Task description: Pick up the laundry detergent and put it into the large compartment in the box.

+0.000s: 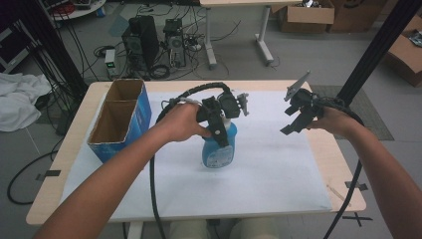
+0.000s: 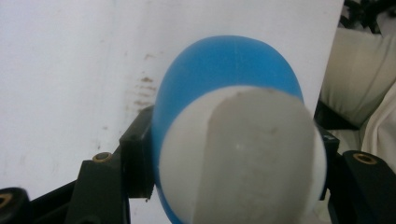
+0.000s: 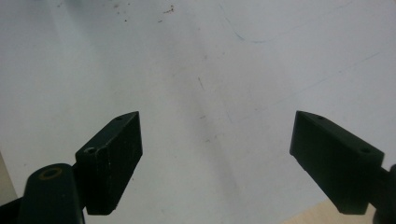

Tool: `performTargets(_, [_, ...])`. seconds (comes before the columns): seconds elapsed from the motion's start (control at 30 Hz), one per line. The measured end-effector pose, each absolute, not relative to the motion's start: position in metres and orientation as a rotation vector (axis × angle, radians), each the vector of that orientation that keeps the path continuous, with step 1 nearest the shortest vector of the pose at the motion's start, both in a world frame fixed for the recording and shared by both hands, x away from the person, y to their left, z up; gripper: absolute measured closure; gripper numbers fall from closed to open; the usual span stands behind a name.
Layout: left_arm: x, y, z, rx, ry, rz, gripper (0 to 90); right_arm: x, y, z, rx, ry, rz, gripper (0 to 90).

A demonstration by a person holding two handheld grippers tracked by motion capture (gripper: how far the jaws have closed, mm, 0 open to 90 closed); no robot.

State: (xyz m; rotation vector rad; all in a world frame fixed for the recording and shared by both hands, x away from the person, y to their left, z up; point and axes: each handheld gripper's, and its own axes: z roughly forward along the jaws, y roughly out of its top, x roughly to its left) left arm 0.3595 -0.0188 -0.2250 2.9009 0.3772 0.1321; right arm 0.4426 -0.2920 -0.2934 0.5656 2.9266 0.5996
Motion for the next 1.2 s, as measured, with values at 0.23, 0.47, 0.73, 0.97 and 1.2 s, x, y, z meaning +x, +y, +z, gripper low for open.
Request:
performTargets(0.23, [0.364, -0.008, -0.195, 2.851, 0.555, 0.225, 37.9, 0.44, -0.29, -0.293, 0.557, 2.929, 0.602, 17.1])
performTargets(0.47, [0.372, 0.011, -0.158, 2.785, 0.768, 0.253, 38.0, 0.438, -0.288, -0.29, 0.553, 2.925, 0.606, 17.1])
performTargets(0.73, [0.381, 0.04, -0.121, 2.633, 1.114, 0.308, 38.0, 0.436, -0.286, -0.287, 0.531, 2.92, 0.617, 17.2])
performTargets(0.97, [0.388, 0.074, -0.094, 2.473, 1.392, 0.39, 37.9, 0.435, -0.283, -0.287, 0.513, 2.923, 0.619, 17.3])
performTargets(1.2, [0.387, 0.111, -0.082, 2.341, 1.601, 0.432, 38.0, 0.433, -0.282, -0.284, 0.498, 2.919, 0.625, 17.5])
